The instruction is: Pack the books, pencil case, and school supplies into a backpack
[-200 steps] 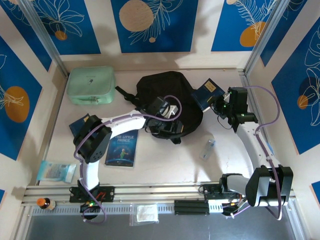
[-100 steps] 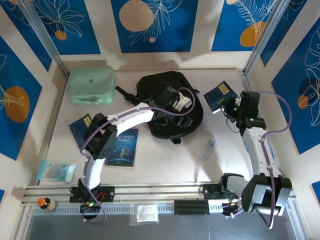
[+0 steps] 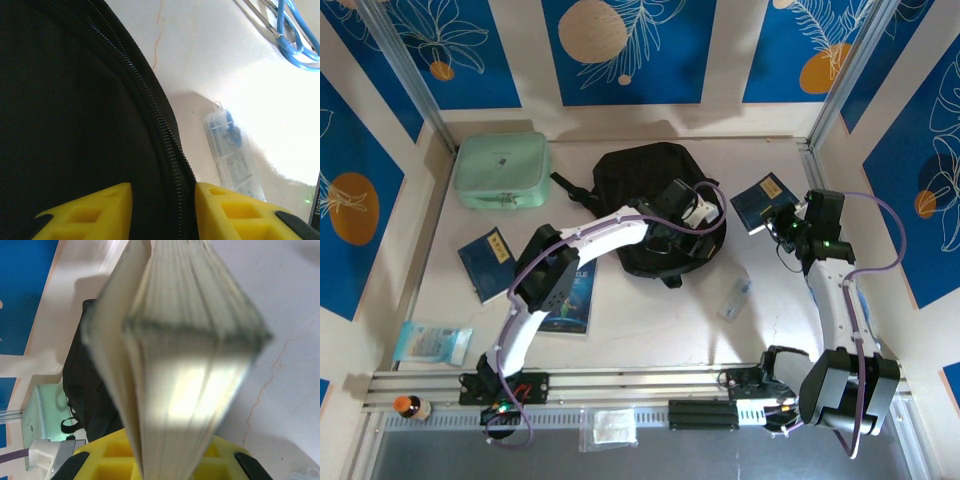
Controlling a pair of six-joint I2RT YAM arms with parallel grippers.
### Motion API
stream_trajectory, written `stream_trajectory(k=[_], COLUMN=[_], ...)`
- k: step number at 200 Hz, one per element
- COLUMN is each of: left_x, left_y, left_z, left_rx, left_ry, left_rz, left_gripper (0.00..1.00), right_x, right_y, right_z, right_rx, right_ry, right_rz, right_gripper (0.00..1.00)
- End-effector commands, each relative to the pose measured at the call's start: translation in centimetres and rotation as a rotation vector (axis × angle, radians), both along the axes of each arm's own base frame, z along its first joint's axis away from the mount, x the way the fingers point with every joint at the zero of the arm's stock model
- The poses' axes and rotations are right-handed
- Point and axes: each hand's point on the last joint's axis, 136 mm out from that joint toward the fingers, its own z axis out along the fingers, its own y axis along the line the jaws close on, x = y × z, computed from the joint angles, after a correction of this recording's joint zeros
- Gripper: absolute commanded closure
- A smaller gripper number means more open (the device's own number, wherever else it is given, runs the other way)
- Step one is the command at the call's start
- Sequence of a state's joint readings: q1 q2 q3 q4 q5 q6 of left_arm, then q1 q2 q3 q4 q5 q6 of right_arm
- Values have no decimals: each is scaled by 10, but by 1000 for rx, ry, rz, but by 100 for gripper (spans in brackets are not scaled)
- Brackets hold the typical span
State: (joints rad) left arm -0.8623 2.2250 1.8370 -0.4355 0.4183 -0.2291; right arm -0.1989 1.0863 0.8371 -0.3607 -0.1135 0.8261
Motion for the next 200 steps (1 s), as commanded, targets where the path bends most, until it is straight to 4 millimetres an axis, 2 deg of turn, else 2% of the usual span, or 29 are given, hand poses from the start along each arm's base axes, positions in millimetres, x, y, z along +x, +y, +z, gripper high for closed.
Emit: stream_trajectory(k=[1,39,70,78,97,121,149,176,200], left_x=[-1,-2,1,3,17,47,79,98,107], left_y=[-5,-3,-3,-2,7,31,57,65,63], left_z=[-1,-9,5,13,36,69,110,143,169], left_rx=[9,30,10,-5,-31,-48,-98,-158,-215], left_ry=[15,22,13,6,-37,-116,-198,-276,-337], left_rz=[-6,-12,-13,-11,19,98,178,220,234], left_gripper=[66,81,96,100,100,100,100,100,100], right_x=[-2,-4,-8,-10,-16,-24,-34,-47,-58], right_y=[4,4,4,4,3,7,19,36,56], right_z=[8,7,9,11,16,26,36,38,38], right_rx=[-1,1,-7,-12,-20,-25,11,85,137], right_ry=[-38,-37,-40,-41,-46,-59,-65,-29,-10], right_rz=[33,31,31,31,30,46,96,145,200], right_gripper=[95,95,96,96,96,95,95,96,95])
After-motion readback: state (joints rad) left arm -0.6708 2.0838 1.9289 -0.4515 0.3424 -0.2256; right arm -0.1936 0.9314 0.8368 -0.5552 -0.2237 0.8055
